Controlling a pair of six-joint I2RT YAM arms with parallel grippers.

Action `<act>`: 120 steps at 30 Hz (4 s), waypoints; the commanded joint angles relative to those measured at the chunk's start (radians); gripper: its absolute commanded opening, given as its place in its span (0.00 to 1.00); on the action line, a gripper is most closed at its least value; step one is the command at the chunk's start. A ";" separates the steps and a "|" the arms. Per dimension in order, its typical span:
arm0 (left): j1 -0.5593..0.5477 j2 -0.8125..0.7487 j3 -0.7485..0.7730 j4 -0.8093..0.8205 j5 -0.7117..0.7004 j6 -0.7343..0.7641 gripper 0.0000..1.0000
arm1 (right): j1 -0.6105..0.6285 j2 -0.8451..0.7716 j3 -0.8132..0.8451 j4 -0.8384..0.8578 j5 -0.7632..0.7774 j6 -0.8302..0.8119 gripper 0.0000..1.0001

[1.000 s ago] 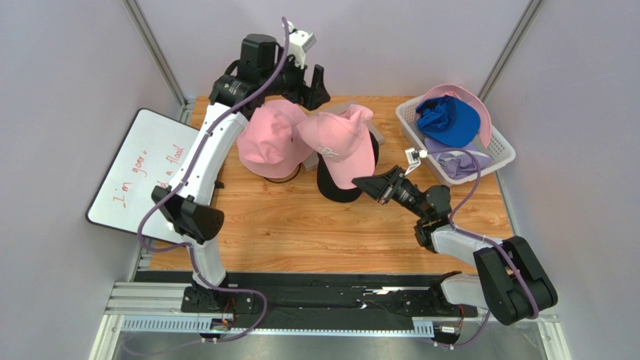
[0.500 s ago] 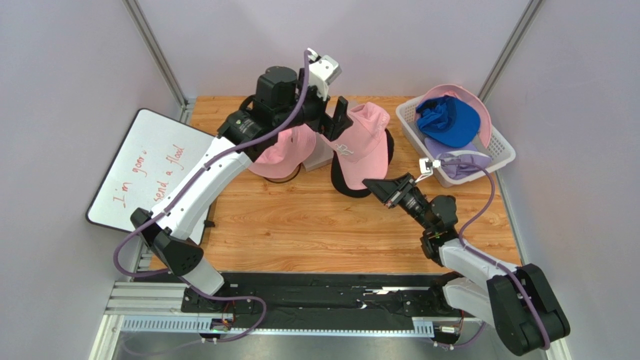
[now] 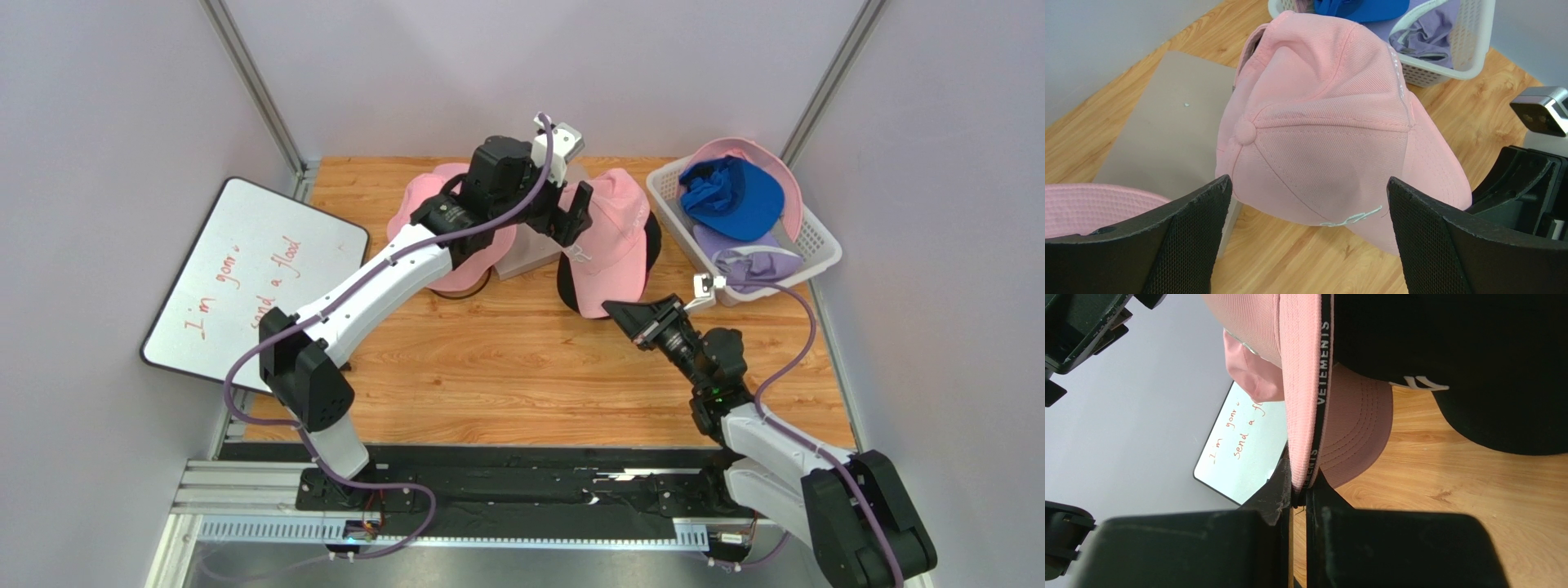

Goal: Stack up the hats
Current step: Stack the hat on the hat.

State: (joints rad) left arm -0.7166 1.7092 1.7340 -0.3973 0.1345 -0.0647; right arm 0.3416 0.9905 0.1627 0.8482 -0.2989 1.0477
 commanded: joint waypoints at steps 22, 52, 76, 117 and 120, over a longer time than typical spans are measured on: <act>-0.004 -0.431 -0.675 0.521 0.080 -0.170 1.00 | -0.009 -0.099 -0.034 0.048 0.145 0.071 0.00; -0.122 -0.177 -0.826 0.916 0.250 -0.395 1.00 | -0.009 -0.262 -0.104 0.014 0.331 0.166 0.00; -0.369 0.007 -0.679 0.943 -0.341 0.293 0.98 | -0.009 -0.398 -0.068 -0.153 0.365 0.252 0.00; -0.488 0.228 -0.617 1.380 -0.612 0.868 0.00 | -0.009 -0.572 -0.008 -0.365 0.380 0.151 0.80; -0.488 0.225 -0.636 1.445 -0.610 0.899 0.00 | -0.009 -0.653 0.046 -0.526 0.405 0.089 0.91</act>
State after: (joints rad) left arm -1.1938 1.9293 1.1080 0.9241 -0.4866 0.7376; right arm 0.3302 0.4297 0.0956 0.4400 0.0685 1.2346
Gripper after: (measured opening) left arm 0.032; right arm 0.869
